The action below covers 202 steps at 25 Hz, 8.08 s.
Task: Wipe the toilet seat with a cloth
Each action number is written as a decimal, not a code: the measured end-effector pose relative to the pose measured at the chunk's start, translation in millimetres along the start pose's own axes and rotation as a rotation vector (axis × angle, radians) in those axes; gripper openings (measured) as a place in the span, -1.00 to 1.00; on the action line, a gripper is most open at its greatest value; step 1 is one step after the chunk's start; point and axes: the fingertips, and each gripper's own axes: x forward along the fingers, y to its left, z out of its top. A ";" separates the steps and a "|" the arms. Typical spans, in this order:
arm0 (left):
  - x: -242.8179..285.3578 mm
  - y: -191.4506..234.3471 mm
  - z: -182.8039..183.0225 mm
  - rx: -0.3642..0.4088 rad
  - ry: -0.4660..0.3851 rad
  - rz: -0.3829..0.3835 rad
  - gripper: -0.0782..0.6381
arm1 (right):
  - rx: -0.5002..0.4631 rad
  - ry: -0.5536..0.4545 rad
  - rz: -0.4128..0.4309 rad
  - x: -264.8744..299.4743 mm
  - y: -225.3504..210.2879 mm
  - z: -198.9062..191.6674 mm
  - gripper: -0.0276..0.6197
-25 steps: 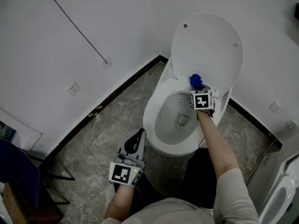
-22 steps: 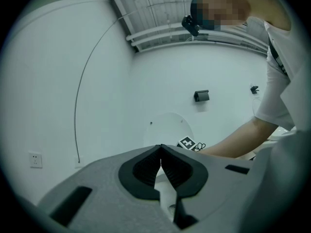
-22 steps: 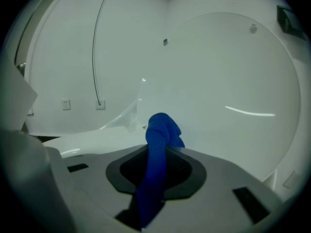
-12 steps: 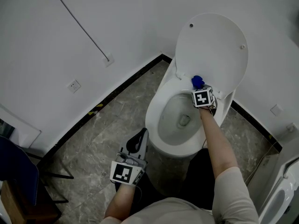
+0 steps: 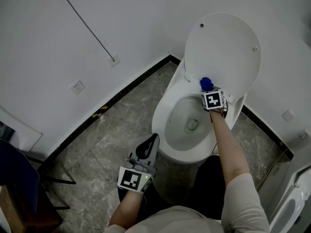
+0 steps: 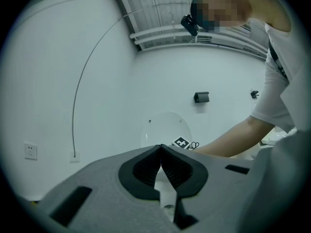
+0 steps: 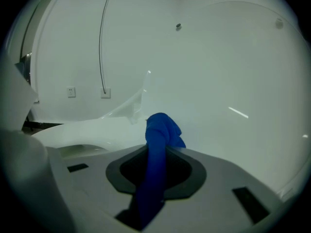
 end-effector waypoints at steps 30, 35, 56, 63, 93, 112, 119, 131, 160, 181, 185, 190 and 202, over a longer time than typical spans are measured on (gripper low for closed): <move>-7.7 19.5 -20.3 -0.075 -0.032 0.025 -0.76 | -0.042 0.007 0.068 22.5 23.4 14.3 -0.71; -8.3 16.1 -26.2 -0.084 -0.031 0.015 -0.76 | -0.044 0.009 0.090 28.0 29.2 18.0 -0.71; -14.0 17.6 -33.2 -0.112 -0.015 0.014 -0.76 | -0.175 0.033 0.140 41.2 66.3 32.6 -0.71; -13.6 18.8 -36.3 -0.118 -0.008 0.011 -0.76 | -0.161 0.048 0.190 45.1 82.0 36.2 -0.71; -20.9 21.9 -26.8 -0.113 -0.009 0.014 -0.76 | -0.200 0.125 0.276 38.2 140.8 38.8 -0.72; -39.4 19.6 -14.6 -0.089 -0.016 0.035 -0.76 | -0.200 0.137 0.366 17.7 176.9 30.0 -0.72; -44.7 19.2 -11.3 -0.086 -0.022 0.039 -0.76 | -0.167 0.136 0.412 9.6 189.4 27.0 -0.72; -47.7 16.9 -0.5 -0.073 -0.044 0.035 -0.76 | -0.176 0.142 0.444 -2.5 205.6 22.1 -0.72; -44.2 11.8 15.0 -0.038 -0.049 0.016 -0.76 | -0.248 0.124 0.541 -38.5 246.0 8.0 -0.72; -47.6 12.2 17.7 -0.032 -0.063 0.038 -0.76 | -0.287 0.089 0.593 -59.4 266.1 -1.5 -0.72; -50.6 13.8 18.0 -0.030 -0.058 0.045 -0.76 | -0.282 0.086 0.607 -63.0 270.5 -4.0 -0.72; -52.1 13.9 17.6 -0.033 -0.059 0.055 -0.76 | -0.278 0.084 0.628 -69.9 275.7 -6.9 -0.72; -52.8 10.4 18.5 -0.037 -0.062 0.046 -0.76 | -0.276 0.087 0.658 -84.2 289.2 -14.7 -0.72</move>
